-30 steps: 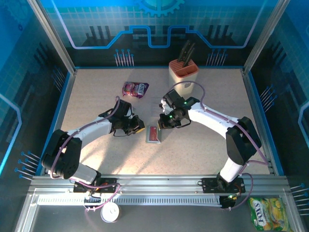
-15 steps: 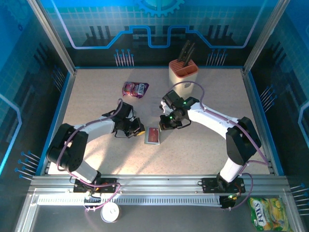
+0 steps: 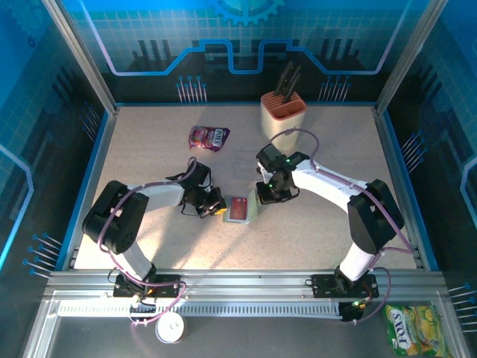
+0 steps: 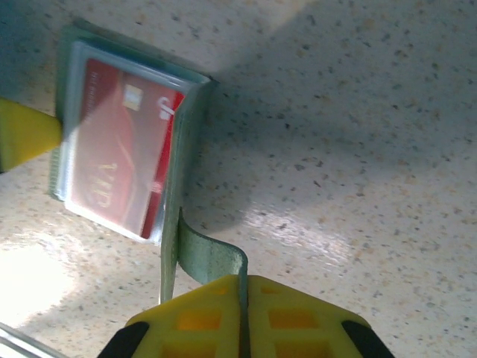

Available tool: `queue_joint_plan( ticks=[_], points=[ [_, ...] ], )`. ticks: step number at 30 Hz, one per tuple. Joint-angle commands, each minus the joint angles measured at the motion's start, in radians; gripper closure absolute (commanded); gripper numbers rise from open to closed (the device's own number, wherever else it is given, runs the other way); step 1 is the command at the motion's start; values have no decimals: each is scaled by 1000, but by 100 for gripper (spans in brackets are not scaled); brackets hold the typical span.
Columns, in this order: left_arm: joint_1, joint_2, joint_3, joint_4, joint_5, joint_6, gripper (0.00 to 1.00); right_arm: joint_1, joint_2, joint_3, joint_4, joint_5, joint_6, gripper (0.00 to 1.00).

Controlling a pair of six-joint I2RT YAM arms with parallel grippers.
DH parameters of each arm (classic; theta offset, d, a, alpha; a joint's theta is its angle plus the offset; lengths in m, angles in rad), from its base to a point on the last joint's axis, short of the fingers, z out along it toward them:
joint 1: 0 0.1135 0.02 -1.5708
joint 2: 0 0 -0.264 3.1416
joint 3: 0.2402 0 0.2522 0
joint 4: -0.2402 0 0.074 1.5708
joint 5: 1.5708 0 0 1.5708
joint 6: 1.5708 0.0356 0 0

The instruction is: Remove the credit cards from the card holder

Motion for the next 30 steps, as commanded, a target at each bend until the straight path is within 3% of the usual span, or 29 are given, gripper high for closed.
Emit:
queue_joint_plan(
  ticks=[1,12,30],
  points=[
    [-5,21,1,-15,-1,-9,98,-8,26,-25,-22,44,-11,91],
    [-4,52,-2,-30,-7,-6,99,-9,95,-64,6,112,-13,91],
    [51,-9,-60,-63,-25,23,100,21,222,37,23,118,-7,91]
  ],
)
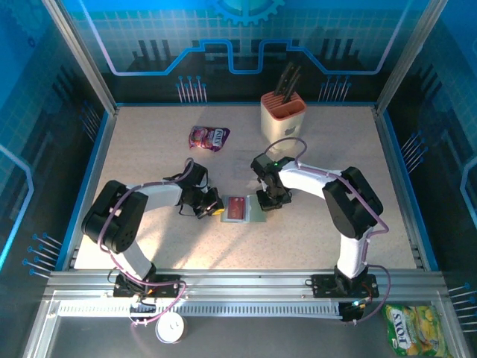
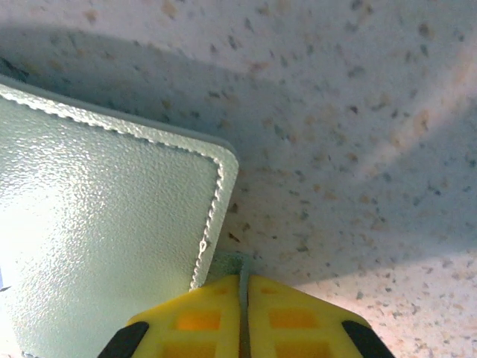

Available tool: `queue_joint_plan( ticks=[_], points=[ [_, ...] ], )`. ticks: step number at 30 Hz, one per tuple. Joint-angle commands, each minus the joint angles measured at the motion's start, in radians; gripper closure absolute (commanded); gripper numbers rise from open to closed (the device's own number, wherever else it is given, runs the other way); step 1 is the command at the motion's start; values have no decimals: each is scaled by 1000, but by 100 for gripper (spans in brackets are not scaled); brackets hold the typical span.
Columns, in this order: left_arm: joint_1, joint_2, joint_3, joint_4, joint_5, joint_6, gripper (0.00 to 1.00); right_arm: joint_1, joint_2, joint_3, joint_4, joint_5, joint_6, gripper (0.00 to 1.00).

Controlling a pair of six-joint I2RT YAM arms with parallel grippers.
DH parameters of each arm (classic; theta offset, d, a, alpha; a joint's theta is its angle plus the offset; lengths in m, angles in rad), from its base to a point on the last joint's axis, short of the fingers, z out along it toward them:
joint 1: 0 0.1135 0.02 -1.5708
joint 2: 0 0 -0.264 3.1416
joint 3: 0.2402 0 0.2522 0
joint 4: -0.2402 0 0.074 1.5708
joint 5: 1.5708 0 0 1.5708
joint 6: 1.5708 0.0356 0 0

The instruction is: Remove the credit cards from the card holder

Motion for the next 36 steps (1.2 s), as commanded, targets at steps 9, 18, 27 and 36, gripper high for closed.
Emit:
queue_joint_plan(
  ticks=[9,18,27,36],
  points=[
    [13,9,-72,-38,-21,-1,100,1,25,26,-32,85,-37,90],
    [16,72,-86,-99,-63,-4,100,-25,16,-13,-23,113,-47,90],
    [39,79,-115,-95,-90,-19,100,-58,1,-50,-16,112,-41,90],
    [40,60,-98,-104,-82,-4,100,-60,-20,-71,1,91,-32,88]
  ],
)
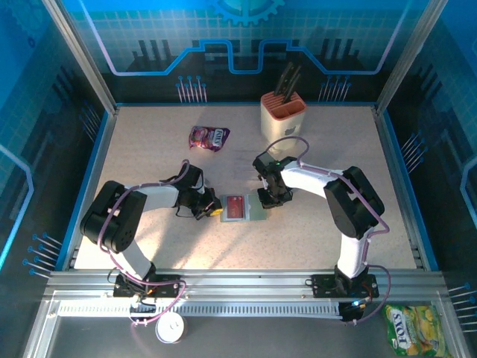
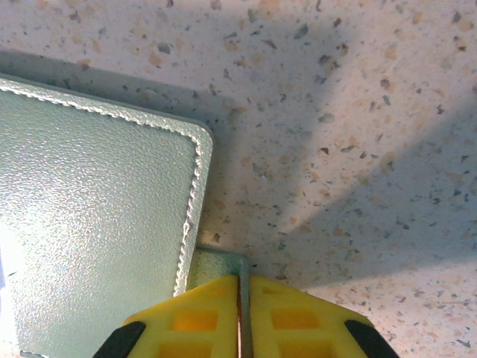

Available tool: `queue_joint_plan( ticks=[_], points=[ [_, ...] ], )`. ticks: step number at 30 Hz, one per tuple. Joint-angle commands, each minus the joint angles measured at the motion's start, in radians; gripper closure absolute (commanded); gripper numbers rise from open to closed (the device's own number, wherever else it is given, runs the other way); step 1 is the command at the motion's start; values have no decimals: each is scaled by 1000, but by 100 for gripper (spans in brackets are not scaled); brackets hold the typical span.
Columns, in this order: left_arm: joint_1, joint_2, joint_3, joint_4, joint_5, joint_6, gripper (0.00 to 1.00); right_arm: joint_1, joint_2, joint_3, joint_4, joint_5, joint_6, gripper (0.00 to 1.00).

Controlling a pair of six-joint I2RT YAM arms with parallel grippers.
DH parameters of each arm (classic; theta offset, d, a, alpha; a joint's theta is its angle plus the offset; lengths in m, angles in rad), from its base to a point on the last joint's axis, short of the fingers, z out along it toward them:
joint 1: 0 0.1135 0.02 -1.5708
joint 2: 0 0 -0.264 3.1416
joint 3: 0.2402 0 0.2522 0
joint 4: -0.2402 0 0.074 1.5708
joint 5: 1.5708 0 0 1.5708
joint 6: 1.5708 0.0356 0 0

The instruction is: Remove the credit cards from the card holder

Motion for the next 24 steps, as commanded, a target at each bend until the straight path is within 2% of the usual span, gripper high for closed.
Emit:
queue_joint_plan(
  ticks=[1,11,18,24],
  points=[
    [7,45,-57,-154,-130,-2,100,-34,-16,-46,-44,65,6,87],
    [5,32,-39,-152,-117,7,100,-44,-82,-71,-28,43,32,68],
    [5,36,-43,-115,-75,10,100,-65,-103,-79,-23,38,41,65],
    [3,21,-39,-109,-68,8,100,-77,-89,-77,-31,48,36,56]
  ],
)
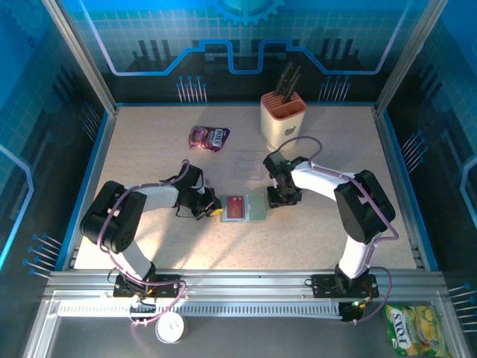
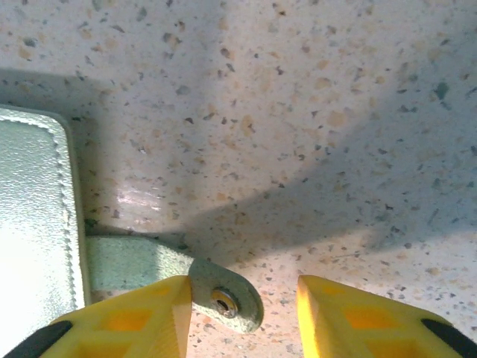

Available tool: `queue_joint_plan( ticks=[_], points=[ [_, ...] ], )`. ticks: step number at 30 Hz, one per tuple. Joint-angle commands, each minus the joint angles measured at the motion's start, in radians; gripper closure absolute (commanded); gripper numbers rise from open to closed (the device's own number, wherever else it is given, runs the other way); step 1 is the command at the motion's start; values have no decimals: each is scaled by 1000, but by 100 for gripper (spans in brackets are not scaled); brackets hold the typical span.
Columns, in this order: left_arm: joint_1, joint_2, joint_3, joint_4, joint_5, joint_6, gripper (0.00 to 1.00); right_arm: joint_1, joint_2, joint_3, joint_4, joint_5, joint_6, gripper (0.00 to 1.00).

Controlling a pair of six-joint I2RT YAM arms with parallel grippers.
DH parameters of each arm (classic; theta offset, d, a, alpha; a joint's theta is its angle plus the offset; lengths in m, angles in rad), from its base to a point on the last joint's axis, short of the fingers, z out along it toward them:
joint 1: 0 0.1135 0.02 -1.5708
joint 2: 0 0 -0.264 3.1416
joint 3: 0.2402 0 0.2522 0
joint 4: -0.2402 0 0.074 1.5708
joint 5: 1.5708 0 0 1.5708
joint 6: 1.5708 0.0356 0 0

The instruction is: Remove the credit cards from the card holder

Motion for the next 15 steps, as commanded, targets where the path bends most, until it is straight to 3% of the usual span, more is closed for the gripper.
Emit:
queue_joint_plan(
  ticks=[1,15],
  points=[
    [3,22,-38,-111,-67,7,100,-15,-9,-7,-34,24,6,56],
    [-7,-8,-56,-63,-40,-19,100,-19,41,-1,-28,18,7,48]
  ],
)
